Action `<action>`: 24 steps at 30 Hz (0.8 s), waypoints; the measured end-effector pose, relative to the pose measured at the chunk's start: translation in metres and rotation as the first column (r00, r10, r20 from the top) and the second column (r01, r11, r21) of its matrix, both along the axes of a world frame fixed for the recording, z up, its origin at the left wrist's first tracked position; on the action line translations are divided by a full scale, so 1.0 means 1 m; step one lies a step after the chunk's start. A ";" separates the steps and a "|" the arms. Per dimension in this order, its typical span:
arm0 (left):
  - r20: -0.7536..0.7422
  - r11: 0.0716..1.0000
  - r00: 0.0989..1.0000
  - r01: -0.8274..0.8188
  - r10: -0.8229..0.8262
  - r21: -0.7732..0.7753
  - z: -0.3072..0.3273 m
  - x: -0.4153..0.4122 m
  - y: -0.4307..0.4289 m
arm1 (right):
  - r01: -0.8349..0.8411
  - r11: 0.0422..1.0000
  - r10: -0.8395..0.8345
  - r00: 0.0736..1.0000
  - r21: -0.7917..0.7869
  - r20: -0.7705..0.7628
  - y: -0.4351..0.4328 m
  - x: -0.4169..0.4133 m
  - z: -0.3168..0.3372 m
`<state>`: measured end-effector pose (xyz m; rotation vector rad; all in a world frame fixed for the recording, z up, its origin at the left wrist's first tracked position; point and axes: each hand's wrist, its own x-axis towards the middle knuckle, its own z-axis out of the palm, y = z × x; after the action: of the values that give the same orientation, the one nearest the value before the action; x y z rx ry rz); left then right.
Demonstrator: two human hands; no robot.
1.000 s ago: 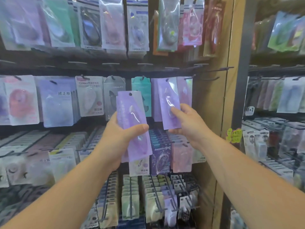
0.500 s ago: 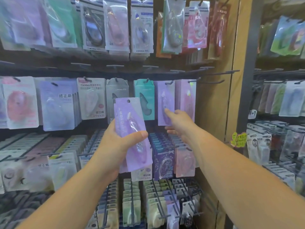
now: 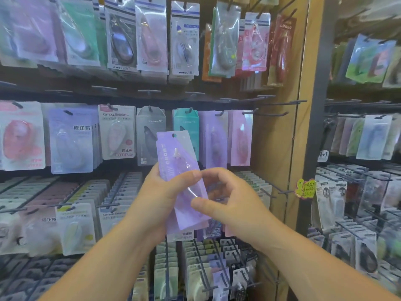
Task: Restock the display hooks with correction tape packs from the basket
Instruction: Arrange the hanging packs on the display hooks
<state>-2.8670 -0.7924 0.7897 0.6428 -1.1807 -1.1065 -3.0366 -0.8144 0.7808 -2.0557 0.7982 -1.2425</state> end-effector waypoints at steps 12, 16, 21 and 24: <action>0.000 0.993 1.000 -0.024 0.025 0.118 -0.004 -0.007 -0.003 | -0.124 0.945 0.044 0.965 0.303 0.259 0.008 0.001 -0.010; -0.045 0.978 0.999 0.039 -0.030 0.204 -0.009 -0.005 -0.006 | -0.146 0.927 0.001 0.923 0.347 0.386 0.000 0.001 -0.013; 0.025 0.989 0.995 -0.098 0.096 0.108 -0.012 -0.010 -0.008 | -0.163 0.929 0.008 0.906 0.332 0.423 -0.008 -0.003 -0.011; 0.029 0.987 0.994 -0.108 0.105 0.122 -0.016 -0.005 -0.010 | -0.137 0.930 -0.037 0.890 0.342 0.455 -0.015 -0.012 -0.005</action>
<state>-2.8722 -0.8024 0.7742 0.8060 -1.0903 -1.0899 -3.0481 -0.8297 0.7755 -1.3998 0.6817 -1.3557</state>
